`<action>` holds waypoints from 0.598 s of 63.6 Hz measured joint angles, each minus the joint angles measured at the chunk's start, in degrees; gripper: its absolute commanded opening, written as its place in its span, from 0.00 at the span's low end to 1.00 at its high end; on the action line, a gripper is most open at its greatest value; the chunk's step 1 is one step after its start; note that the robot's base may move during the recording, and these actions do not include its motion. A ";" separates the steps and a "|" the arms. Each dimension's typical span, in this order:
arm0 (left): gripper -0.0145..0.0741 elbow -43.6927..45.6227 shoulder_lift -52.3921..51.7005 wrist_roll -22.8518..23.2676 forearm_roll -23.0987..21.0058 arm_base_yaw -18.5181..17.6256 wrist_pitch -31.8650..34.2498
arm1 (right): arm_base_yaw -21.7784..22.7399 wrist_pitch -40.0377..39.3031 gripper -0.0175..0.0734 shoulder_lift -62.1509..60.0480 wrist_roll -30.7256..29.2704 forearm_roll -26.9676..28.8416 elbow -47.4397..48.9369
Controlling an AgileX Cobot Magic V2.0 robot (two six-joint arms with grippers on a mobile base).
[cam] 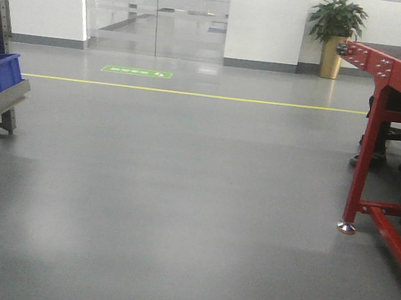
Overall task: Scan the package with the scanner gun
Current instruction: 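Drive the base forward and turn toward the red-framed table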
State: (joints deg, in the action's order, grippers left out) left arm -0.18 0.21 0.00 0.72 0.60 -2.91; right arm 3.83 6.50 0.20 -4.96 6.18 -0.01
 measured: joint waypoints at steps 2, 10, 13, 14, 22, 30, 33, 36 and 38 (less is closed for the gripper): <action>0.04 0.00 0.00 0.00 0.00 0.00 0.00 | 0.00 0.00 0.02 0.00 0.00 0.00 0.00; 0.04 0.00 0.00 0.00 0.00 0.00 0.00 | 0.00 0.00 0.02 0.00 0.00 0.00 0.00; 0.04 0.00 0.00 0.00 0.00 0.00 0.00 | 0.00 0.00 0.02 0.00 0.00 0.00 0.00; 0.04 0.00 0.00 0.00 0.00 0.00 0.00 | 0.00 0.00 0.02 0.00 0.00 0.00 0.00; 0.04 0.00 0.00 0.00 0.00 0.00 0.00 | 0.00 0.00 0.02 0.00 0.00 0.00 0.00; 0.04 0.00 0.00 0.00 0.00 0.00 0.00 | 0.00 0.00 0.02 0.00 0.00 0.00 0.00; 0.04 0.00 0.00 0.00 0.00 0.00 0.00 | 0.00 0.00 0.02 0.00 0.00 0.00 0.00; 0.04 0.00 0.00 0.00 0.00 0.00 0.00 | 0.00 0.00 0.02 0.00 0.00 0.00 0.00; 0.04 0.00 0.00 0.00 0.00 0.00 0.00 | 0.00 0.00 0.02 0.00 0.00 0.00 0.00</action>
State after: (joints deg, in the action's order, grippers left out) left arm -0.18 0.21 0.00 0.72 0.60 -2.91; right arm 3.83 6.50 0.20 -4.96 6.18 -0.01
